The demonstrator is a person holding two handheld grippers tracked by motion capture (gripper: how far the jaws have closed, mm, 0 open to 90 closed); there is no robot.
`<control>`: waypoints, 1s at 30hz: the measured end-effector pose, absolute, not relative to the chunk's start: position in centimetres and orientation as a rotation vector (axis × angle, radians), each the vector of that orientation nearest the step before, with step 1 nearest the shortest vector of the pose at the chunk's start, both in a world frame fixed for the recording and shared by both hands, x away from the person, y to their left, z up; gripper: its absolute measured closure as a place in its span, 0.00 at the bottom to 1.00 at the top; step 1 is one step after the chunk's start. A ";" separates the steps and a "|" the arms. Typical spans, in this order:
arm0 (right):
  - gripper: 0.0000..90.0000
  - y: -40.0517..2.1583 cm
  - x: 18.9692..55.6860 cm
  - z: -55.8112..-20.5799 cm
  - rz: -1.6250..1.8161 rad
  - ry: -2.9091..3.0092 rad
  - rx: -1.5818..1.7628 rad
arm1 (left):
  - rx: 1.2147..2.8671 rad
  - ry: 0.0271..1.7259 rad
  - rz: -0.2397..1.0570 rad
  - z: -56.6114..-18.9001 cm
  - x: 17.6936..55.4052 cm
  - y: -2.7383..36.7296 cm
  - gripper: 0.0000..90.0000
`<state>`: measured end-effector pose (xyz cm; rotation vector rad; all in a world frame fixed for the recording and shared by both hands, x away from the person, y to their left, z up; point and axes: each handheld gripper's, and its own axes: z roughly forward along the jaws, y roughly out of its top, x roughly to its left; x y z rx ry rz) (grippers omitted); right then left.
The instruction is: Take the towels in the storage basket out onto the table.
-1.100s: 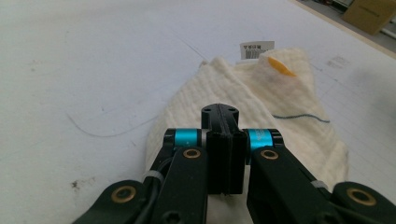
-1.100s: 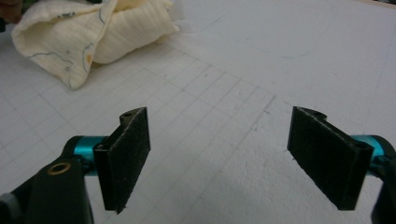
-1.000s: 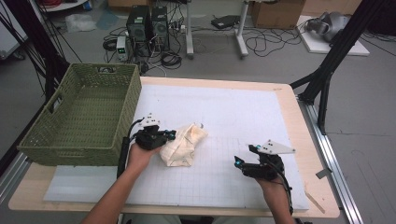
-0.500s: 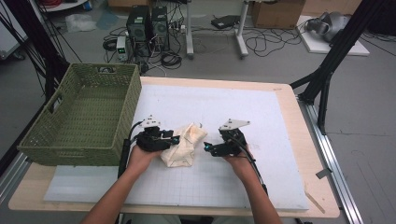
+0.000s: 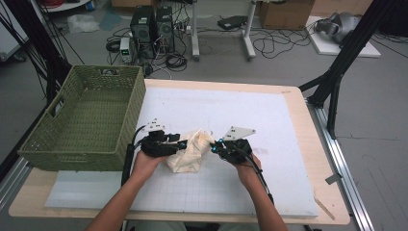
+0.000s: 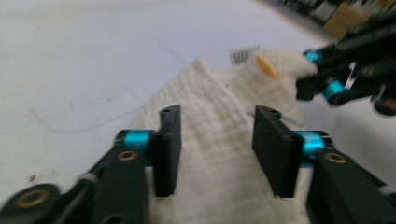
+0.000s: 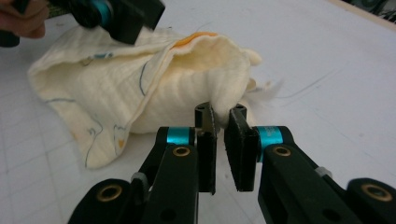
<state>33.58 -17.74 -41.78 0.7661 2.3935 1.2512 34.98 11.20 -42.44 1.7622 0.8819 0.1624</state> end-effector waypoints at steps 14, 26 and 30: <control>0.91 -20.2 31.9 -41.4 1.235 2.366 0.801 | 2.042 0.762 0.205 -43.9 34.8 7.4 0.97; 0.92 -24.4 30.2 -40.6 1.274 2.246 0.883 | 1.806 0.887 0.290 -42.4 35.2 10.7 0.98; 0.92 -26.4 29.2 -40.5 1.270 2.207 0.926 | 1.787 0.901 0.309 -42.3 34.9 11.6 0.98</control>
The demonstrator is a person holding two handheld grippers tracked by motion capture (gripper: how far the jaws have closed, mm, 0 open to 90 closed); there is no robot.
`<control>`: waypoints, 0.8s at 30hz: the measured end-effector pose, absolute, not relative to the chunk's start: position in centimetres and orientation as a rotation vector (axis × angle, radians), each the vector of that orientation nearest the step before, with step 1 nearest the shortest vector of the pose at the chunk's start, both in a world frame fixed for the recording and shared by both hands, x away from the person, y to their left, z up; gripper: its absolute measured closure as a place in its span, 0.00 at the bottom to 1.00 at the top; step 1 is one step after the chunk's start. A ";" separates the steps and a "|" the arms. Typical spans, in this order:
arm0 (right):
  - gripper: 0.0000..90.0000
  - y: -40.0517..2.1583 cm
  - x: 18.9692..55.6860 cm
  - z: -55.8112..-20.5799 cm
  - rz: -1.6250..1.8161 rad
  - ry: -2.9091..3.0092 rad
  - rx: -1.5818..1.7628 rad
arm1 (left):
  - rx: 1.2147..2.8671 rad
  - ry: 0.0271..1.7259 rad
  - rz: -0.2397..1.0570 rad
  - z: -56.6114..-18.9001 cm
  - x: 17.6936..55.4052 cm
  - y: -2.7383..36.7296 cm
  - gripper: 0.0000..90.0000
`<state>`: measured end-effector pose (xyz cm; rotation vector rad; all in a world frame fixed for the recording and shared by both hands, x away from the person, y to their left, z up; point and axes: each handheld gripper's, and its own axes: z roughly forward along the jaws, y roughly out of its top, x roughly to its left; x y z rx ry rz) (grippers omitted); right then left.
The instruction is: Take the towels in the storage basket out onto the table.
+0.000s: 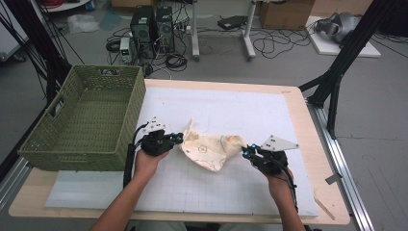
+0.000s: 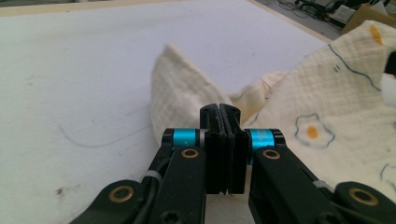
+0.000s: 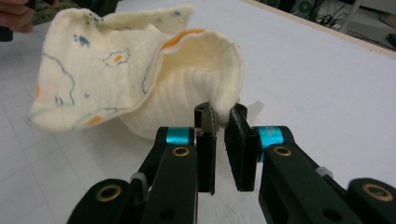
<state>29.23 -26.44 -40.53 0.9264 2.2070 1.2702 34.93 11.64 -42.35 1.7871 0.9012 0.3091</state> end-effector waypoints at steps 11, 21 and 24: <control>0.92 -28.3 24.9 -41.1 1.205 2.276 0.806 | 1.822 0.904 0.357 -42.7 33.0 13.6 0.98; 0.80 -28.1 23.0 -42.3 1.188 2.392 0.775 | 1.837 0.923 0.321 -43.8 31.8 14.7 0.98; 0.69 -29.1 23.1 -40.8 1.318 2.270 0.827 | 1.838 0.920 0.315 -43.9 31.8 14.8 0.97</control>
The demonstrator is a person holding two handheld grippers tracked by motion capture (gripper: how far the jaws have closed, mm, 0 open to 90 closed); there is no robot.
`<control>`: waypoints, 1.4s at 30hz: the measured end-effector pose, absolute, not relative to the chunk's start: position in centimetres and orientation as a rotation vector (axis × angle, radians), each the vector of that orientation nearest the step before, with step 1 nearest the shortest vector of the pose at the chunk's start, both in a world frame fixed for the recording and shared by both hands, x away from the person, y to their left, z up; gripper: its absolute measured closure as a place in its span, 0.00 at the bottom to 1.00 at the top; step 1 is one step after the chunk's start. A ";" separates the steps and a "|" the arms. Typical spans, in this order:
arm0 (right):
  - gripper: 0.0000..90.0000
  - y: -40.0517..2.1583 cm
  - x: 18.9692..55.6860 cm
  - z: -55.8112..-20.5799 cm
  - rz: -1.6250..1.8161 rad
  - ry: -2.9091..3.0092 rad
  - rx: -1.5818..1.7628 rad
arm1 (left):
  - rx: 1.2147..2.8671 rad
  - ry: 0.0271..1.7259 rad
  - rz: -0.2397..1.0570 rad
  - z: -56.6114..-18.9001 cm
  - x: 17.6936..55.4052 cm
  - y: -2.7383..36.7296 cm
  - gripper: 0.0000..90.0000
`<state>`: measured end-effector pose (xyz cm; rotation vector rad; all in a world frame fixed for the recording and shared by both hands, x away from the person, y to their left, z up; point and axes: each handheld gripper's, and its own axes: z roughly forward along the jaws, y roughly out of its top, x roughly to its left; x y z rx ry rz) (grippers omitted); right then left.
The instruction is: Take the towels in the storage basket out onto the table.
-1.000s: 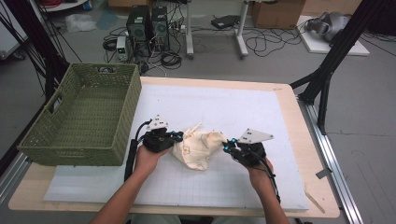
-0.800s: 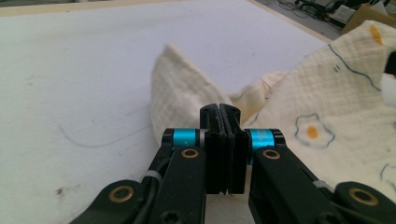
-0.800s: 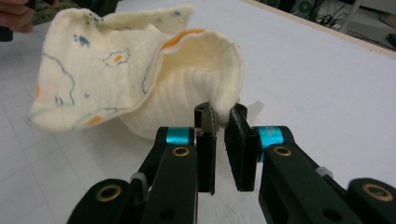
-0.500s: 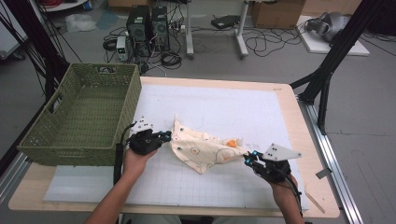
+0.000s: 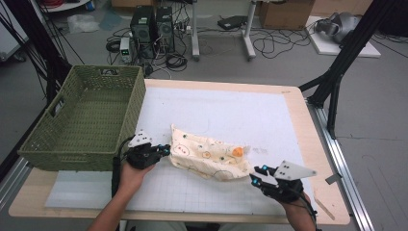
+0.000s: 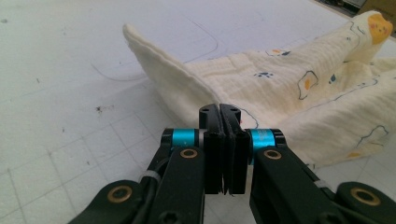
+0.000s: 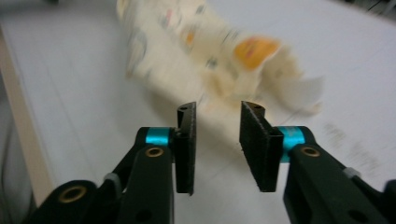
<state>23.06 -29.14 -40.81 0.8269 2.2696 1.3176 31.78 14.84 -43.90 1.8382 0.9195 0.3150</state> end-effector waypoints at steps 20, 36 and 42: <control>0.52 -21.6 37.0 -43.0 1.046 2.430 1.003 | 1.806 0.891 0.326 -44.2 32.0 14.9 0.97; 0.97 -21.0 37.6 -43.6 0.959 2.511 0.952 | 1.777 0.910 0.342 -44.2 32.2 14.8 0.98; 0.97 -23.0 39.0 -42.4 0.866 2.301 1.059 | 1.761 0.893 0.379 -44.1 32.0 14.0 0.97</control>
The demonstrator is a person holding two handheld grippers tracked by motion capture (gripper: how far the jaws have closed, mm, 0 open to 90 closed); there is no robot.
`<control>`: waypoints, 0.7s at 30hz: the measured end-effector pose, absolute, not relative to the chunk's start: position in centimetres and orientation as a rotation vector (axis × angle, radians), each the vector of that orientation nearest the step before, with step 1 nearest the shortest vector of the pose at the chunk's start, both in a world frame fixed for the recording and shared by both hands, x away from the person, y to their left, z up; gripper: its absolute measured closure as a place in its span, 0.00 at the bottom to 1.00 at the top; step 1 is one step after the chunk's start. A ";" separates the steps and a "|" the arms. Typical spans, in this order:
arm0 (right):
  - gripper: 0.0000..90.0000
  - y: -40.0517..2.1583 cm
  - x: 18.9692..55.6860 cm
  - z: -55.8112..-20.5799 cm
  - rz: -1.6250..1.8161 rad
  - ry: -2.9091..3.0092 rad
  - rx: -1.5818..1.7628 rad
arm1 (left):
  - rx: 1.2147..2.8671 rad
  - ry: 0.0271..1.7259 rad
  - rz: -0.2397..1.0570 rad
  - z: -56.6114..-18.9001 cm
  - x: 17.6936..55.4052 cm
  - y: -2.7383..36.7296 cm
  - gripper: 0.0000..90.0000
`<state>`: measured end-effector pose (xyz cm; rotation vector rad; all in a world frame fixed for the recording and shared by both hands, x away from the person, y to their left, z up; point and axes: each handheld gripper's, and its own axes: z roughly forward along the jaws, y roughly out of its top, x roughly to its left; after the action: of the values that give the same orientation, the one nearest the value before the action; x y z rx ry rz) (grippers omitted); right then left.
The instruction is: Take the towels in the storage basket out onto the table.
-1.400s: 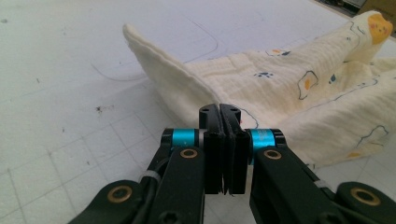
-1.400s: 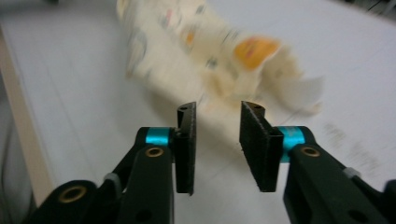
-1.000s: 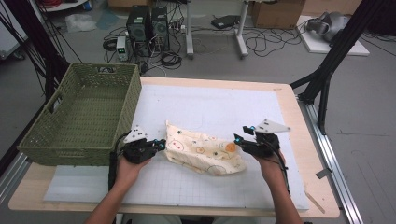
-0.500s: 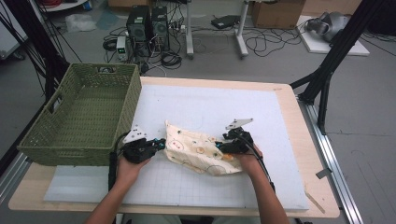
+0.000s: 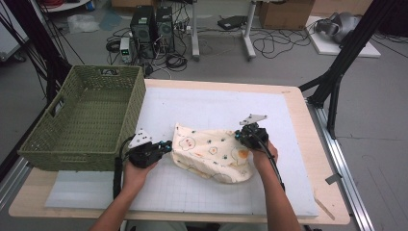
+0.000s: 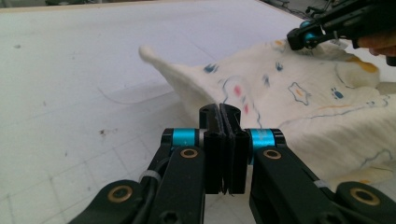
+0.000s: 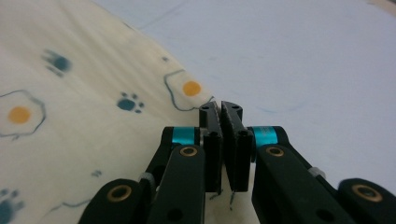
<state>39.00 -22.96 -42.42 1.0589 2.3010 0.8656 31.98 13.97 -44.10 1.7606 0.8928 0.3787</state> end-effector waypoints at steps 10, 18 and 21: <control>0.79 -27.1 39.4 -41.4 0.840 2.024 1.282 | 1.732 0.963 0.401 -44.1 32.1 14.1 0.55; 0.64 -28.9 36.2 -40.1 0.959 1.974 1.211 | 1.732 0.966 0.323 -44.2 32.2 14.0 0.50; 0.63 -29.6 34.2 -39.8 1.017 1.981 1.179 | 1.724 0.957 0.327 -44.2 32.4 13.6 0.48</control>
<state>34.18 -29.56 -39.85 1.1790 1.9811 1.0172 32.36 13.58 -44.18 1.7241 0.9571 0.3272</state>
